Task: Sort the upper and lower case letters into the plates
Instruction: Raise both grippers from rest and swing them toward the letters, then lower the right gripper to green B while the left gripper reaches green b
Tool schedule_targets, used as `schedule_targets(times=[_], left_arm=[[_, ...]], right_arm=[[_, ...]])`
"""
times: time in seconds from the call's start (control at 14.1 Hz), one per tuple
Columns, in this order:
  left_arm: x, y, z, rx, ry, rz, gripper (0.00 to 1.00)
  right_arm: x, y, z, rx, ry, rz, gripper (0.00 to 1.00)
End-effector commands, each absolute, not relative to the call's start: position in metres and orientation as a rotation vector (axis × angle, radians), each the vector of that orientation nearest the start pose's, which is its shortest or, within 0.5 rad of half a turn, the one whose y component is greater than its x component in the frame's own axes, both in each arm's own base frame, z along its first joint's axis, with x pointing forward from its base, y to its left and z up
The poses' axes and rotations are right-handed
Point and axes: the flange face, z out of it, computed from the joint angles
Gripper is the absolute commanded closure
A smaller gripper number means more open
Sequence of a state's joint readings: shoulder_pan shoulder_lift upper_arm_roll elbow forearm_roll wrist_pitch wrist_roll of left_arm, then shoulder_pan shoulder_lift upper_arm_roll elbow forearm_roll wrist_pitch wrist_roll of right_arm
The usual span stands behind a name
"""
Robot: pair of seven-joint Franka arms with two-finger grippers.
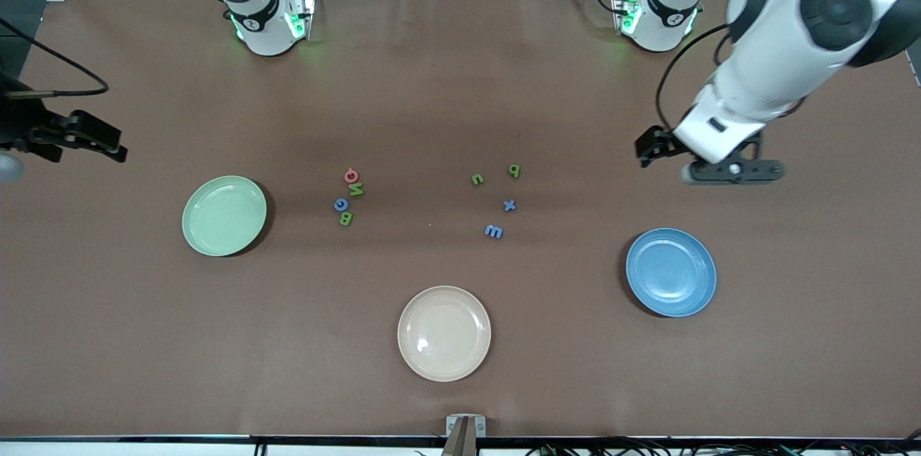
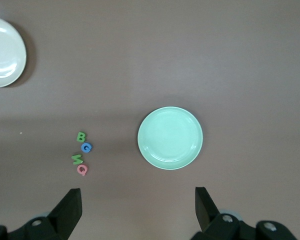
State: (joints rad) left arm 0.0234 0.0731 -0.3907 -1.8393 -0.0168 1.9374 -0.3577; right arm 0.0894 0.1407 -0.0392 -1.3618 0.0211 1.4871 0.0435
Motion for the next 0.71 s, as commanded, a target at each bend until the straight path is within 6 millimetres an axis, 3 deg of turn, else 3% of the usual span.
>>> schedule_targets(times=[0.0, 0.14, 0.28, 0.42, 0.64], left_arm=[[0.528, -0.230, 0.460, -3.202, 0.043, -0.018, 0.00], [0.521, -0.259, 0.431, -3.211, 0.077, 0.051, 0.00], [0.510, -0.299, 0.401, -3.208, 0.144, 0.063, 0.12], [0.499, -0.331, 0.370, -3.178, 0.115, 0.074, 0.11], [0.471, -0.385, 0.316, -3.154, -0.009, 0.086, 0.12]], right_arm=[[0.590, 0.070, 0.615, -3.123, -0.084, 0.079, 0.00], [0.597, 0.098, 0.592, -3.121, -0.126, 0.089, 0.00], [0.598, 0.133, 0.560, -3.127, -0.096, 0.108, 0.00], [0.598, 0.163, 0.518, -3.134, -0.010, 0.109, 0.00], [0.592, 0.188, 0.448, -3.135, 0.021, 0.088, 0.00]])
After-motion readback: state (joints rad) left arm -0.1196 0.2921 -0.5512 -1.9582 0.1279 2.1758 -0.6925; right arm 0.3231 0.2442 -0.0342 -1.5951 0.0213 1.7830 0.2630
